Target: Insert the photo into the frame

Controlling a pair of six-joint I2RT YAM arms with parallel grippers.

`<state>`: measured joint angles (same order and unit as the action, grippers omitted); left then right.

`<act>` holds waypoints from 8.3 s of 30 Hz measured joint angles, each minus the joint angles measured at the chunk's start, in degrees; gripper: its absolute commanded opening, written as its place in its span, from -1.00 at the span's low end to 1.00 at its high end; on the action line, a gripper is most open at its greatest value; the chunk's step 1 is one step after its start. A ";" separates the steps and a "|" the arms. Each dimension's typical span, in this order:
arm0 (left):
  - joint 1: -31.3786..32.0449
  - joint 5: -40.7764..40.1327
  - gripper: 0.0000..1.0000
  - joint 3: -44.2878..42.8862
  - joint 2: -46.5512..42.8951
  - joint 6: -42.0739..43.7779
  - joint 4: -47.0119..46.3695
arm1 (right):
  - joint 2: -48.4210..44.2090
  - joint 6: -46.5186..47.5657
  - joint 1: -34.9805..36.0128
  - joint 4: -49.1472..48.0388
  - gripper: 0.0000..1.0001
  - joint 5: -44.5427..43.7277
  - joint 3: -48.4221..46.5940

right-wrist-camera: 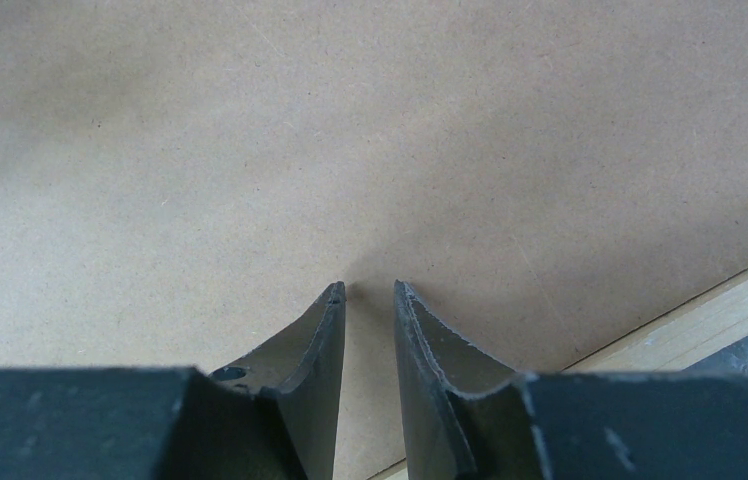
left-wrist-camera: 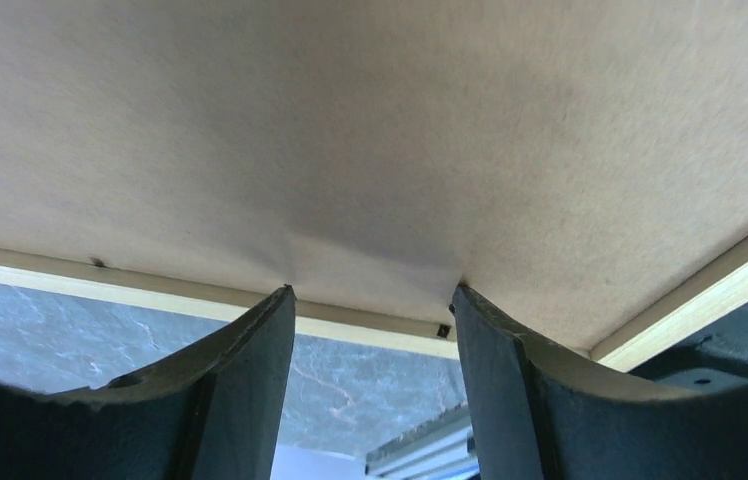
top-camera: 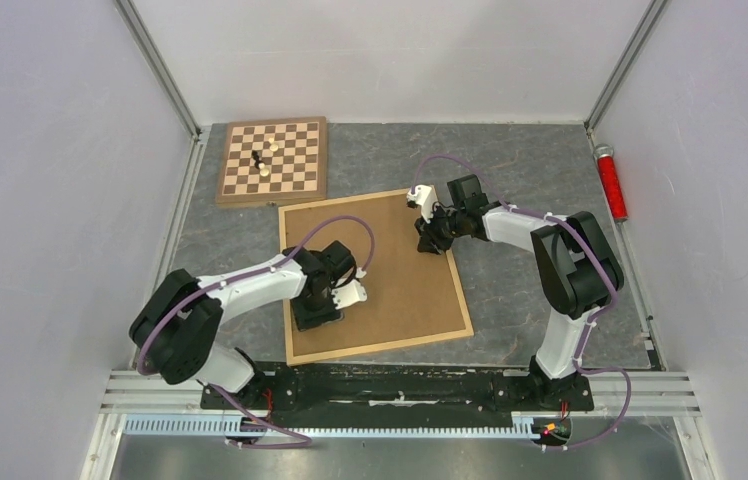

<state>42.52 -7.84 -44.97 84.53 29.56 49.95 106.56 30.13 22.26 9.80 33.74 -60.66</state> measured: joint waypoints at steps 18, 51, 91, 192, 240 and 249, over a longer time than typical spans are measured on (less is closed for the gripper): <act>-10.34 5.60 0.32 0.09 -8.94 -0.50 -6.97 | 0.00 0.00 -0.04 -0.02 -0.46 0.09 0.00; -14.34 11.54 0.33 5.05 -12.02 3.72 1.84 | 0.00 1.03 -0.33 -0.33 -0.46 1.14 0.31; -10.51 8.09 0.30 2.80 -5.16 3.06 1.40 | 0.00 1.01 -0.37 -0.52 -0.47 1.18 0.42; -24.68 21.00 0.29 -2.86 -10.45 9.40 10.34 | -1.70 9.81 -0.44 22.40 0.02 11.63 -1.88; -11.08 9.14 0.25 4.15 -15.04 3.48 0.70 | -3.15 4.90 -0.09 17.44 -0.04 9.44 0.92; -9.03 6.54 0.25 5.20 -14.53 3.48 0.42 | -3.30 4.81 -0.09 17.25 -0.05 9.42 1.09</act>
<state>33.50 -1.30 -39.77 70.00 33.04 50.37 103.26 34.94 22.17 27.05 43.16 -59.57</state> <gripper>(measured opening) 0.629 0.479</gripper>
